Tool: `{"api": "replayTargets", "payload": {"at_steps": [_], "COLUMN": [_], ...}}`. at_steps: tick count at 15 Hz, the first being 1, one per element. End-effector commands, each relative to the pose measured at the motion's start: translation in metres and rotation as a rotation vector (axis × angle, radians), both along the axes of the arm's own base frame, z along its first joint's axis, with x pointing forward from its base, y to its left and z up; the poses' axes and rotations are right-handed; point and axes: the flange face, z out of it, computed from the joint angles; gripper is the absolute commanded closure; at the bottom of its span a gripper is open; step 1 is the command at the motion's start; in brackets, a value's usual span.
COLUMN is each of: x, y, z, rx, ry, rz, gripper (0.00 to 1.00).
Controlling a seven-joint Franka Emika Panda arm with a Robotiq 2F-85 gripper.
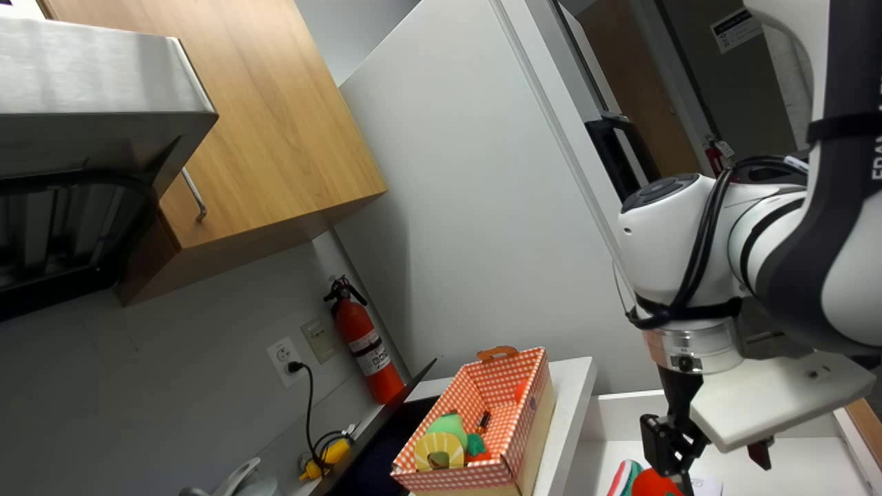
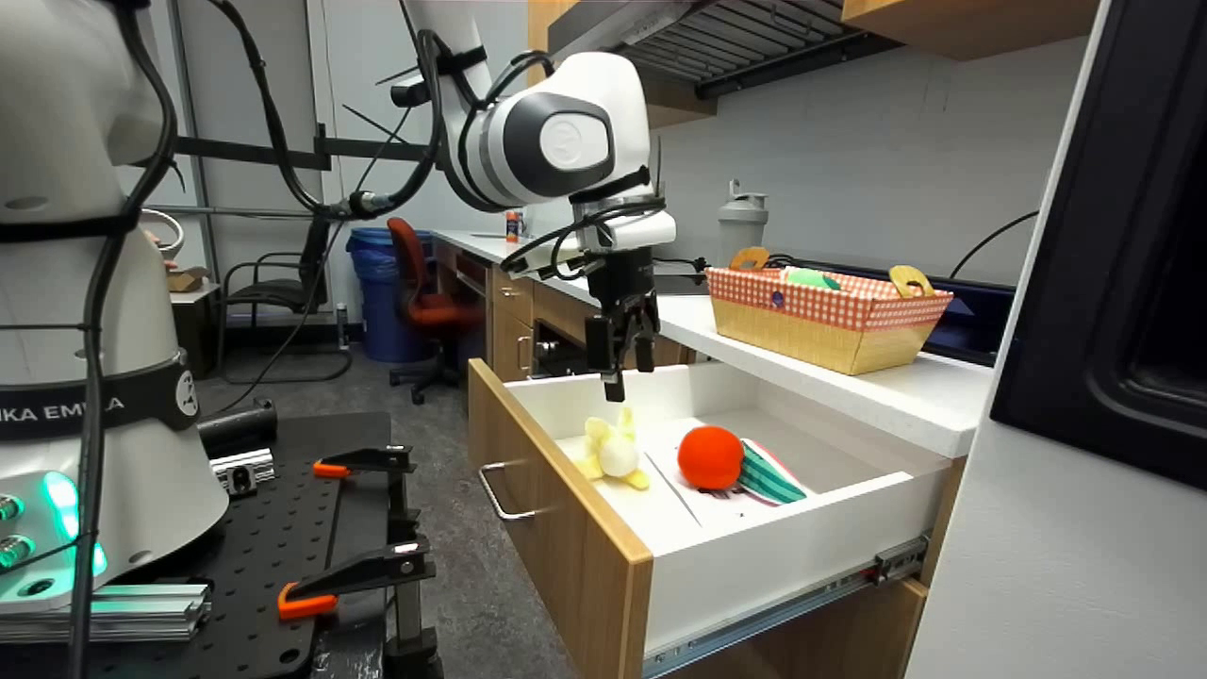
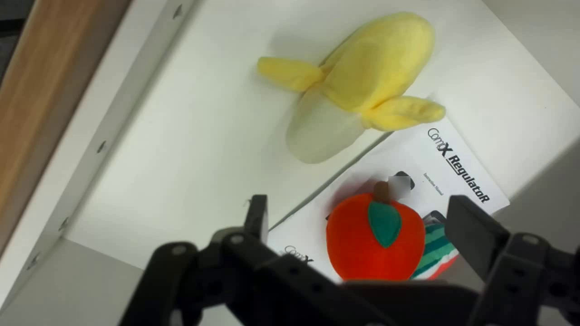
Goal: Remove the banana and tomato plush toys from the open drawer and put them inside the basket
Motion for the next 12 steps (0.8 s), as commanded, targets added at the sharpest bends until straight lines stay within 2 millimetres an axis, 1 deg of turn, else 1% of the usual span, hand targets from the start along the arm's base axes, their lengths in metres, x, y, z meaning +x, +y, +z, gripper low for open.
{"api": "replayTargets", "payload": {"at_steps": [1,5,8,12], "x": [0.006,0.009,0.013,0.019], "y": [0.022,0.034,0.037,0.035], "z": [-0.027,-0.052,-0.068,-0.090], "rx": [0.003,-0.016,-0.032,-0.046], "ry": [-0.018,-0.010,-0.001,0.017], "rz": [-0.020,-0.042,-0.067,-0.093], "gripper": [0.00,0.00,0.00,0.00]}}
